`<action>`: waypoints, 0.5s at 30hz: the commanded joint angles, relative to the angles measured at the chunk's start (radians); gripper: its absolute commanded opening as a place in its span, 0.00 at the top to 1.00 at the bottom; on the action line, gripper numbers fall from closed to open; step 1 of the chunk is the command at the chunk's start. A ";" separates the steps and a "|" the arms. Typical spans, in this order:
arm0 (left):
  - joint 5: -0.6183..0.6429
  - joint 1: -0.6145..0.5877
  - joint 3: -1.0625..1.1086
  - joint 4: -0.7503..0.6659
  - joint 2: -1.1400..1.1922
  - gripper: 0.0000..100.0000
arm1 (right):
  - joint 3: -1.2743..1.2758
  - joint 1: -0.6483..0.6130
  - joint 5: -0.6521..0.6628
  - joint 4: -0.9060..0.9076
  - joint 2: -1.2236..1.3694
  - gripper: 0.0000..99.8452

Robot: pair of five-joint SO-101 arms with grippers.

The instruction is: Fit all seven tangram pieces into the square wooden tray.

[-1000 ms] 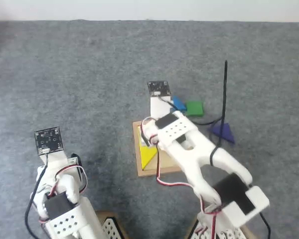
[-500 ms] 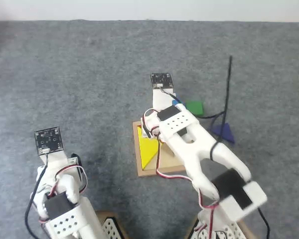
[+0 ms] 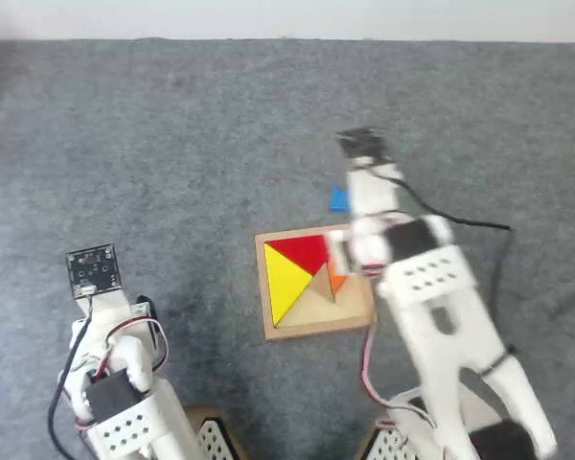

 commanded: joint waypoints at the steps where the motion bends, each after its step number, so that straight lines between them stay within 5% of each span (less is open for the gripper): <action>1: 0.008 -0.008 -0.004 0.005 -0.018 0.83 | 0.068 0.245 0.232 0.010 -0.094 0.81; 9: 0.008 -0.008 -0.004 0.005 -0.018 0.83 | 0.219 0.351 0.351 0.007 -0.107 0.81; 15: 0.008 -0.008 -0.004 0.005 -0.018 0.83 | 0.341 0.403 0.358 -0.171 -0.107 0.81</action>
